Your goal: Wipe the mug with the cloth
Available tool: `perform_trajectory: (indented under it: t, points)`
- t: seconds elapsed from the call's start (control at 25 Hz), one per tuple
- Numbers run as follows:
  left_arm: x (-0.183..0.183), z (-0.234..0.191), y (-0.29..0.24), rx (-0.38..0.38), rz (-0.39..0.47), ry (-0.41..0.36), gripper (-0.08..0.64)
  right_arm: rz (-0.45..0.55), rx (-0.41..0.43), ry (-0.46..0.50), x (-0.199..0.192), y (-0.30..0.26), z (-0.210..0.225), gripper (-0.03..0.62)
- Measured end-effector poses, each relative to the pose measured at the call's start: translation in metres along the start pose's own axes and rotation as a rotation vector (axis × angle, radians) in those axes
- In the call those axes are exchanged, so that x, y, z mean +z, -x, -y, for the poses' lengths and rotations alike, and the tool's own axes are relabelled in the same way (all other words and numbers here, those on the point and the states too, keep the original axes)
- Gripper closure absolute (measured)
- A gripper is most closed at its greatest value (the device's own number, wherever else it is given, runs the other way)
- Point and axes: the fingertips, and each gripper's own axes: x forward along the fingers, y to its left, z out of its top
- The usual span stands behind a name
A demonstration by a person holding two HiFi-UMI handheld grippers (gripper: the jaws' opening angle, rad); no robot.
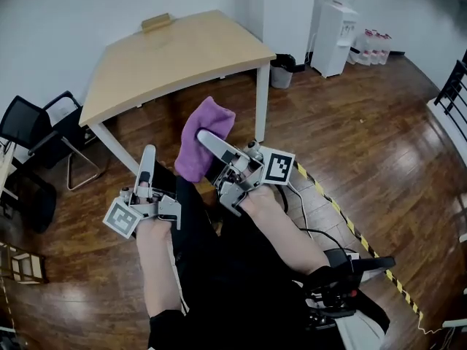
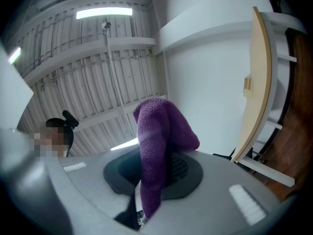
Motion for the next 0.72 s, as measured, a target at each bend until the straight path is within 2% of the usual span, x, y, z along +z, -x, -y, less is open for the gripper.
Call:
perform_trajectory:
  t: [0.24, 0.4, 0.72]
  points:
    - [0.003, 0.006, -0.006, -0.036, 0.004, 0.018, 0.560, 0.020, 0.013, -0.017, 0.004, -0.002, -0.010, 0.537]
    - [-0.006, -0.004, -0.004, -0.012, -0.012, 0.038, 0.560, 0.021, -0.009, 0.021, 0.008, 0.006, -0.008, 0.537]
    - [-0.005, -0.011, 0.000, 0.019, -0.019, 0.020, 0.560, 0.015, 0.002, 0.027, 0.008, 0.005, -0.007, 0.537]
